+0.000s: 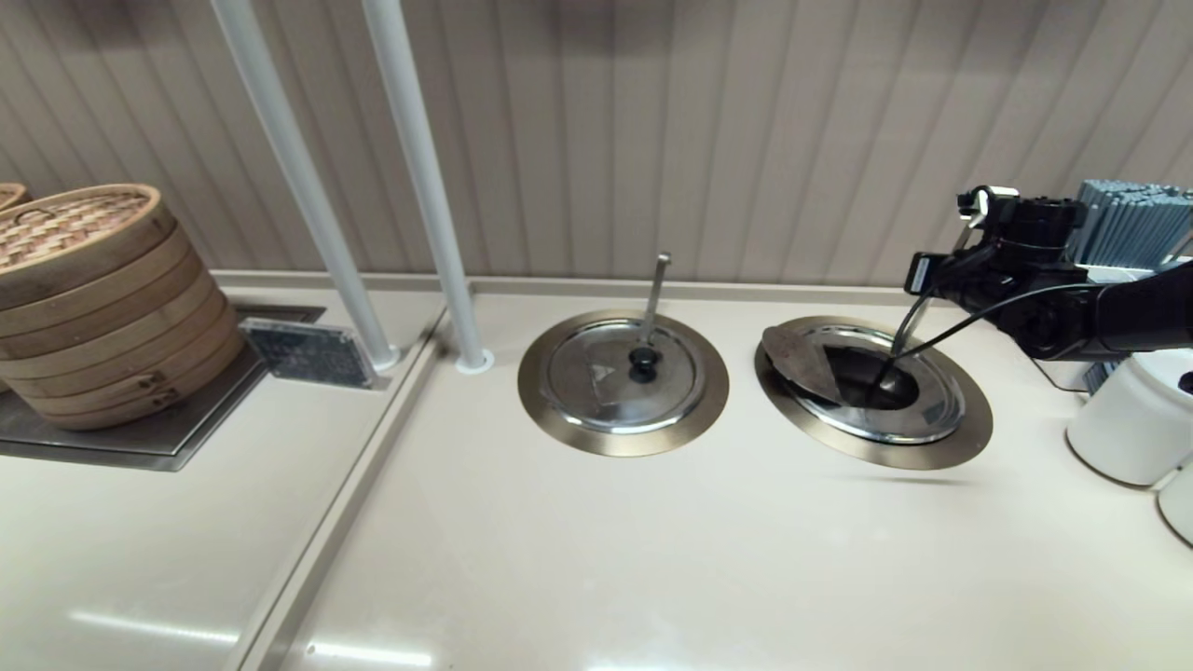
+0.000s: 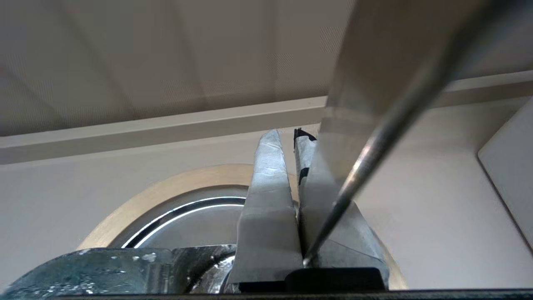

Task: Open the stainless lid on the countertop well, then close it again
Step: Stir with a spoon

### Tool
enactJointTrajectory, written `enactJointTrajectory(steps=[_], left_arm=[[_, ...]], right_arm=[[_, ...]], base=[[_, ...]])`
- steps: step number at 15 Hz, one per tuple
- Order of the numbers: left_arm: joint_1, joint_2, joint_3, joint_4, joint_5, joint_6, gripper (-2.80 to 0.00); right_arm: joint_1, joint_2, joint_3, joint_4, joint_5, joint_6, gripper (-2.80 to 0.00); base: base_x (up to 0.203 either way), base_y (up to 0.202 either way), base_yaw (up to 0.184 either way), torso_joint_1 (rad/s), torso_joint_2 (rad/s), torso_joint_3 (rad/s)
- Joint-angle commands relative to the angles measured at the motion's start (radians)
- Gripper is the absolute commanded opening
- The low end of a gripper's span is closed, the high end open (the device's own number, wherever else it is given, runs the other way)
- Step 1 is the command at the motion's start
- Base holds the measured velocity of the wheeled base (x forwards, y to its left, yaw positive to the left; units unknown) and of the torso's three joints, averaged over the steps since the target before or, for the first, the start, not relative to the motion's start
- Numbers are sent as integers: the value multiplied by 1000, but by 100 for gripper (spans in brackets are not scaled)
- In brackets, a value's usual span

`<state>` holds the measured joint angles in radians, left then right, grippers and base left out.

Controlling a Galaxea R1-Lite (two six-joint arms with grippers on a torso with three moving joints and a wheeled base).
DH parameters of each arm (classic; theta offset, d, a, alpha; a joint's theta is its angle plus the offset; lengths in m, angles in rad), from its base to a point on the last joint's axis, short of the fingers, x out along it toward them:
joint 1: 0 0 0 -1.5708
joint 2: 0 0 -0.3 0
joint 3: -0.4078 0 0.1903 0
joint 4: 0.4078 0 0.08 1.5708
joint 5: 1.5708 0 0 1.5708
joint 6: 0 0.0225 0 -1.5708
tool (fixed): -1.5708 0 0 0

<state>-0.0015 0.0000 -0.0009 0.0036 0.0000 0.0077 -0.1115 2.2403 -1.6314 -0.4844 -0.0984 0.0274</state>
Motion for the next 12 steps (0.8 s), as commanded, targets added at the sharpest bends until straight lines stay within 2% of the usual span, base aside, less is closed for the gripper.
enactJointTrajectory(steps=[1,6,8,10,12], left_arm=[[0,0,0,-1,0,0,-280],[0,0,1,0,0,0,-280],[0,0,-1,1,0,-2,-280],[0,0,1,0,0,0,-280],[0,0,1,0,0,-1,-280]], right_arm=[[38,12,-8,-2,-11,9,-280],[63,-31,41,0,-13,30,-280],[55,-82,163,-8,-7,42,-280],[20,-139,297,-57,26,56,-280],[-48,-154,341,-122,60,57,-280]], base=[[0,0,0,0,0,0],[0,0,0,0,0,0],[0,0,0,0,0,0],[0,0,0,0,0,0],[0,0,0,0,0,0]])
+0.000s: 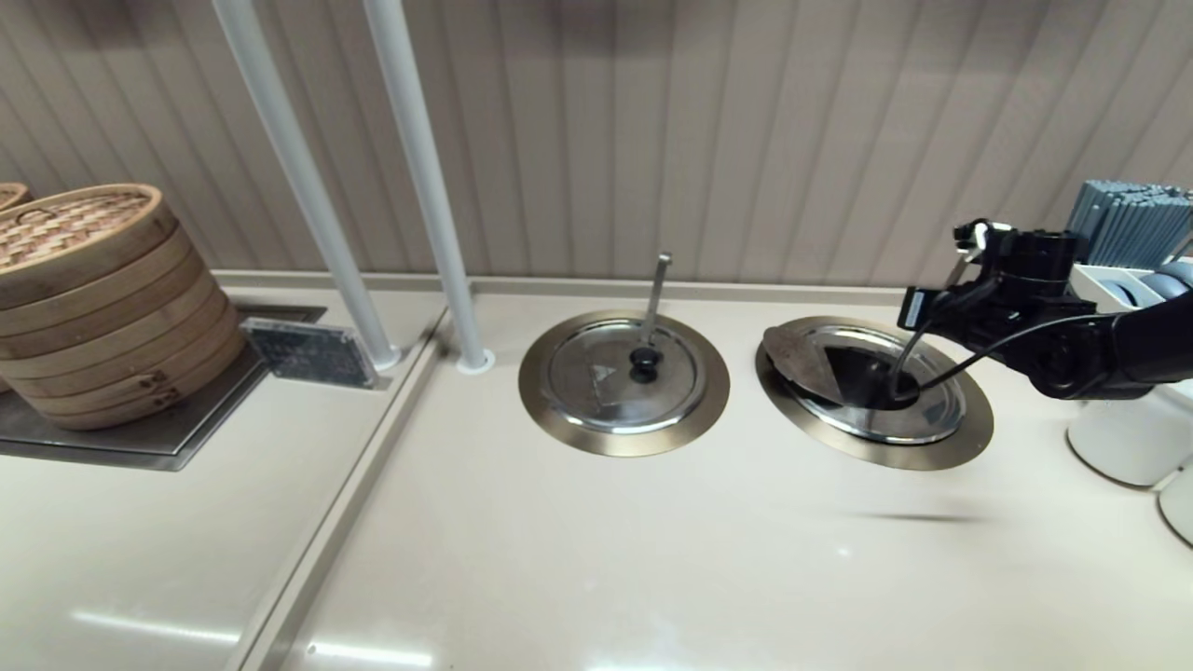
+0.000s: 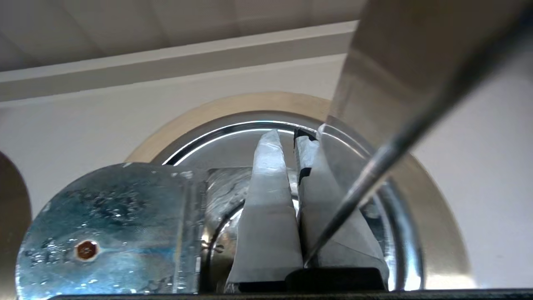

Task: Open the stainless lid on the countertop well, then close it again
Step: Stir with a spoon

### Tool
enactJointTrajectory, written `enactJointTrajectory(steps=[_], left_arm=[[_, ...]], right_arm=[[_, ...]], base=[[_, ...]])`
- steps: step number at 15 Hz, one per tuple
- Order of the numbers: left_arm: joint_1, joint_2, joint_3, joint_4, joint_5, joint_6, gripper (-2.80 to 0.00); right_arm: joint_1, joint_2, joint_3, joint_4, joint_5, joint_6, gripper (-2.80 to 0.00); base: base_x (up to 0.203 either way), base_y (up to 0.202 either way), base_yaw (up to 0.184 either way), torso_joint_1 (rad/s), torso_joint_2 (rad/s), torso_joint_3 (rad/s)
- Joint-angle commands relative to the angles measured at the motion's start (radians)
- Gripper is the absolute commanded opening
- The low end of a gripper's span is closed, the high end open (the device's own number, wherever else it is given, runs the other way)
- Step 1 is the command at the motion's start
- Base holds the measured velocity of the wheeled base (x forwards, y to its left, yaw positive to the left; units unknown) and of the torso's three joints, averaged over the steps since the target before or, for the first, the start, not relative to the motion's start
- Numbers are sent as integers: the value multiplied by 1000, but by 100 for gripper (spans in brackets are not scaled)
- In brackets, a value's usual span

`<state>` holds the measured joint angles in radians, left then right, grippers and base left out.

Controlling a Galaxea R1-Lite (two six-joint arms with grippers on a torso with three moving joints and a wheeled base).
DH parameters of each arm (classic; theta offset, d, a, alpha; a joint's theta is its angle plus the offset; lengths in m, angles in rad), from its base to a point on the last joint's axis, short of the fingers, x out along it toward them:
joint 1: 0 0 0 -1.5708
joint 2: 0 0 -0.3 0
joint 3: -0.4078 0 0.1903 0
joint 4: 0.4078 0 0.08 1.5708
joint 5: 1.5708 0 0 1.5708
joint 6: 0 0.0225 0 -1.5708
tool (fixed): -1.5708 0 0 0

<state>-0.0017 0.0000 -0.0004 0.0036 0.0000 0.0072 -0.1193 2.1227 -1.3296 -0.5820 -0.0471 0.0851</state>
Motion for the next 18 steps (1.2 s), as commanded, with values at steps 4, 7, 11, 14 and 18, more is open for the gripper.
enactJointTrajectory(steps=[4,7,11,14,18], left_arm=[[0,0,0,1,0,0,-280],[0,0,-1,0,0,0,-280],[0,0,-1,0,0,0,-280],[0,0,0,1,0,0,-280],[0,0,0,-1,0,0,-280]], right_arm=[[-59,7,-25,-25,31,-1,-280],[-23,80,-178,30,16,0,-280],[90,120,-245,62,-43,3,-280],[121,106,-227,62,-66,5,-280],[109,0,-37,42,-65,6,-280]], base=[[0,0,0,0,0,0],[0,0,0,0,0,0],[0,0,0,0,0,0],[0,0,0,0,0,0],[0,0,0,0,0,0]])
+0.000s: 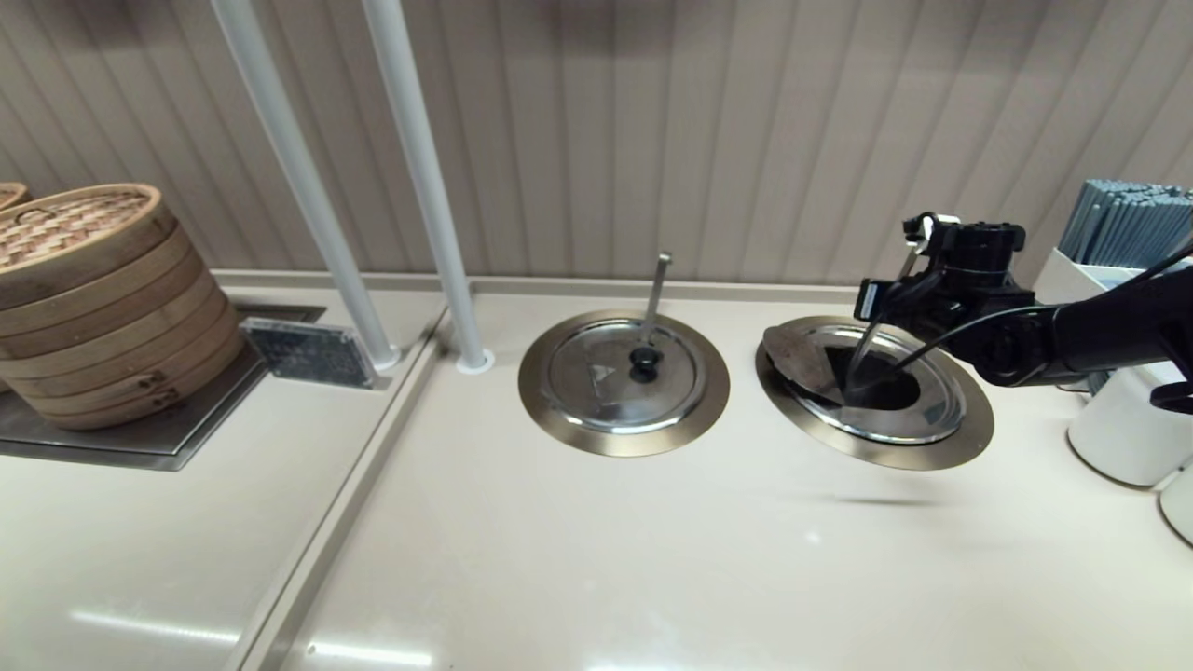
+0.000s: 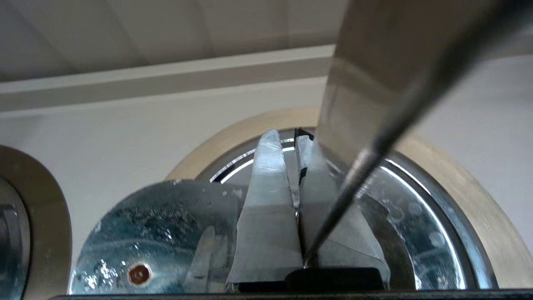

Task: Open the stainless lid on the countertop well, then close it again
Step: Stir with a spoon

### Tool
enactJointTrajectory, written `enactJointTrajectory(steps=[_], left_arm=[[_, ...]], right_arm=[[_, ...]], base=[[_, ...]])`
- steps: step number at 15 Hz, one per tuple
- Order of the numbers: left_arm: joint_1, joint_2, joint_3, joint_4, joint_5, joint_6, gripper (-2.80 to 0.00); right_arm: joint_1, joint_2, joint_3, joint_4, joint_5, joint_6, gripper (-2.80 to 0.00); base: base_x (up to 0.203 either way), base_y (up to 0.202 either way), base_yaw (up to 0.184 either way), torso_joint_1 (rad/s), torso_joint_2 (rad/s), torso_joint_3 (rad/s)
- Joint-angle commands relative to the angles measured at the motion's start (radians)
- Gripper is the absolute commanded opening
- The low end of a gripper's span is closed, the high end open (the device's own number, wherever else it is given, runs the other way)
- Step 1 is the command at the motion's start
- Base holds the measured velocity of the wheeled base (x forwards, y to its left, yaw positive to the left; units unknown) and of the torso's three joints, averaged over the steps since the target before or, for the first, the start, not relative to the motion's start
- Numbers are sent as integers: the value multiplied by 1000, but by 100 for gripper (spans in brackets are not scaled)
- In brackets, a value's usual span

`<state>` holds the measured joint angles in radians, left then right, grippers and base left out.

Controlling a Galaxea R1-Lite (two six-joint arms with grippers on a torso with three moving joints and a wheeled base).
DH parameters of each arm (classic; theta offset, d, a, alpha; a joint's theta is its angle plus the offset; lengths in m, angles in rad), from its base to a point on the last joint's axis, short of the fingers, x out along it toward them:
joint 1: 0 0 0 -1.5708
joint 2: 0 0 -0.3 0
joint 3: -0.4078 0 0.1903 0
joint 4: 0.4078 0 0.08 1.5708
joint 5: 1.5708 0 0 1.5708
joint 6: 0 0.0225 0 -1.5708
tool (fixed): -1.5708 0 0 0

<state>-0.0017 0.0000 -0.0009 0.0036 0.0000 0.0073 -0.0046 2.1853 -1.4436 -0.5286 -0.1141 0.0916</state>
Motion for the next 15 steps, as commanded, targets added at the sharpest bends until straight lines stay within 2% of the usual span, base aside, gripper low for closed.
enactJointTrajectory(steps=[1,3,6,11,15], left_arm=[[0,0,0,-1,0,0,-280],[0,0,0,0,0,0,-280],[0,0,1,-1,0,0,-280],[0,0,1,1,0,0,-280],[0,0,1,1,0,0,-280]], right_arm=[[-15,-96,138,-32,8,-1,-280],[-59,-129,219,-101,29,-6,-280],[-120,-79,186,-119,62,-8,-280],[-144,63,-33,-75,63,-10,-280],[-83,166,-230,7,-4,-12,-280]], base=[[0,0,0,0,0,0],[0,0,0,0,0,0],[0,0,0,0,0,0],[0,0,0,0,0,0],[0,0,0,0,0,0]])
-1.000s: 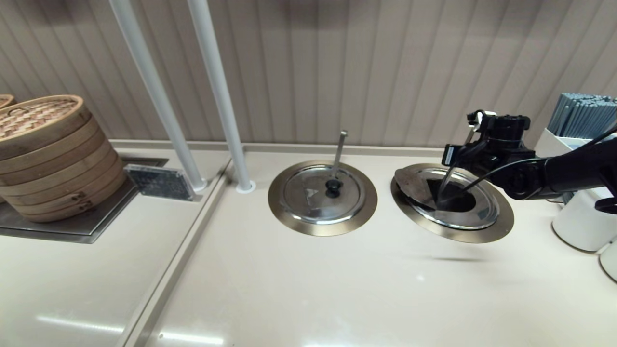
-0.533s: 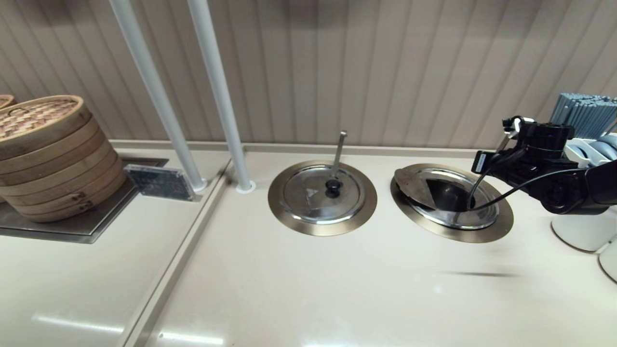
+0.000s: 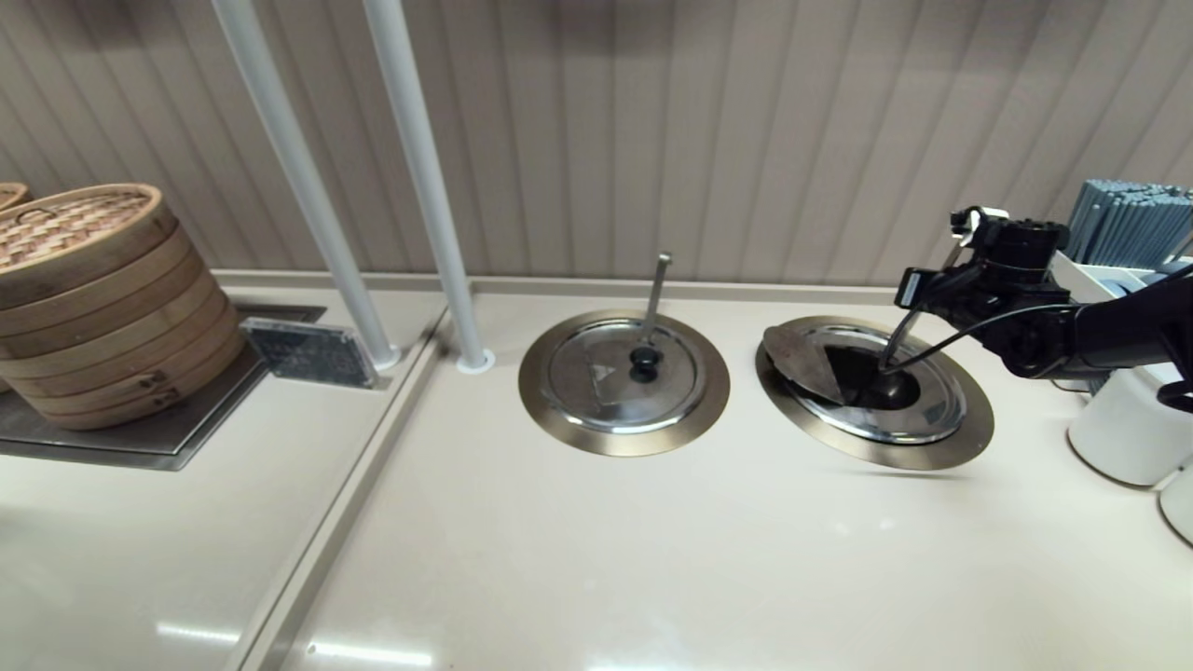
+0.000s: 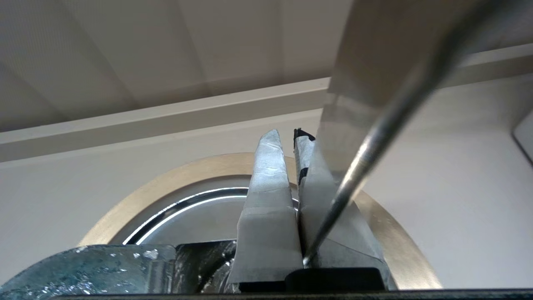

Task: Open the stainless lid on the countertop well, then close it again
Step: Stir with a spoon

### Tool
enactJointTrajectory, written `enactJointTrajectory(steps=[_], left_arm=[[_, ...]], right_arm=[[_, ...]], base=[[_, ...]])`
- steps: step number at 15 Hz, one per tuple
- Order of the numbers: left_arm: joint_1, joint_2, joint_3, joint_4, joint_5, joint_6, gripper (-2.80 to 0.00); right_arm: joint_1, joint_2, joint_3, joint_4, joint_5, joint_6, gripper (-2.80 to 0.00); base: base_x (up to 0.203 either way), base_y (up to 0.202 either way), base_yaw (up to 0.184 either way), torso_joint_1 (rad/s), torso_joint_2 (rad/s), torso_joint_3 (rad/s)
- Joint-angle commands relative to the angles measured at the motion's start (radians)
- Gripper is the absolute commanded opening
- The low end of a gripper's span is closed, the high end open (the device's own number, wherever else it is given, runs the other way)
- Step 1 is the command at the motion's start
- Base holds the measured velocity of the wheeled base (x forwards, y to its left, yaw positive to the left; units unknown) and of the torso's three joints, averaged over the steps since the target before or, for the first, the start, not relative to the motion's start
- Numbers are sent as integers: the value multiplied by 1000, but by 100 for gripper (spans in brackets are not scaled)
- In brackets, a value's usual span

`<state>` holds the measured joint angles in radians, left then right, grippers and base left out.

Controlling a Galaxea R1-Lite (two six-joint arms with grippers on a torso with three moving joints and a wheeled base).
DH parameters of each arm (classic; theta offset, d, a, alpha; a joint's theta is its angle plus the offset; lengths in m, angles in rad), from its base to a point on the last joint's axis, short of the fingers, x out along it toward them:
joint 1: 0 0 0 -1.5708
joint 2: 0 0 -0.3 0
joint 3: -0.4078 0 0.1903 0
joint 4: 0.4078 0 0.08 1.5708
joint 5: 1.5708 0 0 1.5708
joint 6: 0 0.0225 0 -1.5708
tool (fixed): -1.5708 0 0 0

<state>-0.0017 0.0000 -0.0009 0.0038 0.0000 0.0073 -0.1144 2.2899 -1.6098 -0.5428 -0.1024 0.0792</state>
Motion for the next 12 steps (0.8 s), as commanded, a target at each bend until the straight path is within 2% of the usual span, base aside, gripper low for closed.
enactJointTrajectory(steps=[1,5,12], left_arm=[[0,0,1,0,0,0,-280],[0,0,-1,-1,0,0,-280],[0,0,0,-1,0,0,-280]], right_arm=[[49,66,-72,34,-22,2,-280],[85,60,-64,55,-31,7,-280],[69,72,-76,61,-36,4,-280]], base=[[0,0,0,0,0,0],[0,0,0,0,0,0],[0,0,0,0,0,0]])
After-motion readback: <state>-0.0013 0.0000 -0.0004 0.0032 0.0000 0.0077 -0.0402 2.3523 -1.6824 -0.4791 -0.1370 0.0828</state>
